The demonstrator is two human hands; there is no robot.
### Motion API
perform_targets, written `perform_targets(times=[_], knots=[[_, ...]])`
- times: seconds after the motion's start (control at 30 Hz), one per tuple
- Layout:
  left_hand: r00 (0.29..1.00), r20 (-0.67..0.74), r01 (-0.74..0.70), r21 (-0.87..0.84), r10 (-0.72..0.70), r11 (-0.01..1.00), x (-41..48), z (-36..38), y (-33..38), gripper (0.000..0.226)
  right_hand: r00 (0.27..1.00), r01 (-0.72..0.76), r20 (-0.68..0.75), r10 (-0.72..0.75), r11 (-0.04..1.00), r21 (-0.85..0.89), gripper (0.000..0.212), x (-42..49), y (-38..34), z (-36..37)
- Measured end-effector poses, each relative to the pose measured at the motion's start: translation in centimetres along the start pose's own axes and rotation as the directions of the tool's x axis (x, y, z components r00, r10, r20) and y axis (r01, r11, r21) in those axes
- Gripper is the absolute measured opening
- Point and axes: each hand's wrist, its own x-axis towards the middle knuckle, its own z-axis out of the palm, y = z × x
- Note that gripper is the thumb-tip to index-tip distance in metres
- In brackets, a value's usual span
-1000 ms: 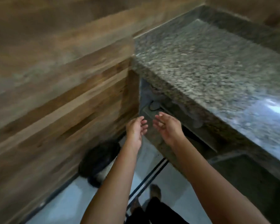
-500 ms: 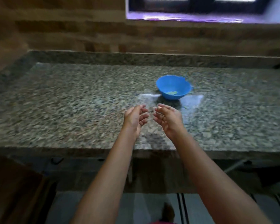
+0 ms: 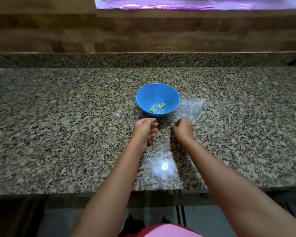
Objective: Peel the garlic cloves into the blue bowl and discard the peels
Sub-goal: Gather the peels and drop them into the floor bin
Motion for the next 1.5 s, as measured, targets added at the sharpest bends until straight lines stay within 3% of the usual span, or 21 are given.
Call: perform_targets(times=[0.17, 0.33, 0.43, 0.57, 0.7, 0.87, 1.03, 1.07, 1.1, 1.17, 1.2, 1.4, 1.5], knots=[[0.999, 0.043, -0.011, 0.024, 0.010, 1.000, 1.0, 0.0, 0.0, 0.013, 0.999, 0.038, 0.034, -0.036, 0.996, -0.082, 0.011, 0.1, -0.2, 0.1], [0.997, 0.025, -0.075, 0.052, 0.074, 0.996, 2.1, -1.0, 0.2, 0.017, 0.994, 0.111, -0.016, -0.111, 0.952, 0.285, 0.006, -2.2, -1.7, -1.7], [0.984, -0.025, -0.168, 0.189, 0.176, 0.968, 3.1, -2.0, 0.4, 0.012, 0.988, 0.154, -0.038, -0.152, 0.902, 0.403, 0.009, -2.3, -4.0, -2.8], [0.923, -0.081, -0.267, 0.571, 0.377, 0.776, 4.6, -3.5, 0.8, 0.015, 0.976, 0.217, -0.052, -0.213, 0.905, 0.367, 0.017, -0.3, -6.8, -3.1], [0.898, -0.020, -0.170, 0.906, 0.440, 0.388, 6.1, -4.4, 1.1, 0.027, 0.977, 0.210, -0.045, -0.208, 0.912, 0.352, 0.028, 0.8, -7.8, -2.7], [0.927, 0.065, -0.134, 0.977, 0.369, 0.165, 6.9, -3.8, 0.7, 0.033, 0.971, 0.240, -0.076, -0.228, 0.902, 0.358, 0.015, -0.6, -6.7, -2.3], [0.944, 0.118, -0.151, 0.985, 0.307, 0.085, 6.6, -3.2, 1.4, 0.025, 0.964, 0.258, -0.036, -0.265, 0.887, 0.383, 0.014, -1.8, -5.6, -2.1], [0.945, 0.157, -0.201, 0.971, 0.287, 0.131, 6.3, -3.3, 1.6, 0.022, 0.956, 0.271, 0.012, -0.293, 0.897, 0.349, 0.017, -2.0, -5.4, -2.0], [0.948, 0.193, -0.262, 0.926, 0.255, 0.273, 5.8, -3.5, 1.8, 0.017, 0.944, 0.283, 0.079, -0.320, 0.910, 0.304, 0.021, -2.1, -5.2, -1.9], [0.946, 0.302, -0.297, 0.675, 0.114, 0.676, 4.4, -3.9, 2.2, 0.012, 0.913, 0.303, 0.197, -0.358, 0.917, 0.260, 0.026, -2.3, -4.9, -1.6], [0.929, 0.362, -0.276, 0.553, 0.071, 0.786, 3.8, -4.1, 2.5, 0.010, 0.901, 0.310, 0.225, -0.371, 0.913, 0.265, 0.026, -2.5, -4.8, -1.6], [0.906, 0.423, -0.151, 0.270, 0.024, 0.951, 2.1, -4.0, 1.8, 0.008, 0.859, 0.430, 0.213, -0.466, 0.881, 0.197, 0.016, -4.0, -4.2, -2.5], [0.922, 0.349, -0.253, 0.214, 0.168, 0.944, 1.6, -3.5, 0.5, 0.004, 0.901, 0.395, 0.124, -0.415, 0.905, 0.155, 0.009, -4.4, -3.2, -2.7]])
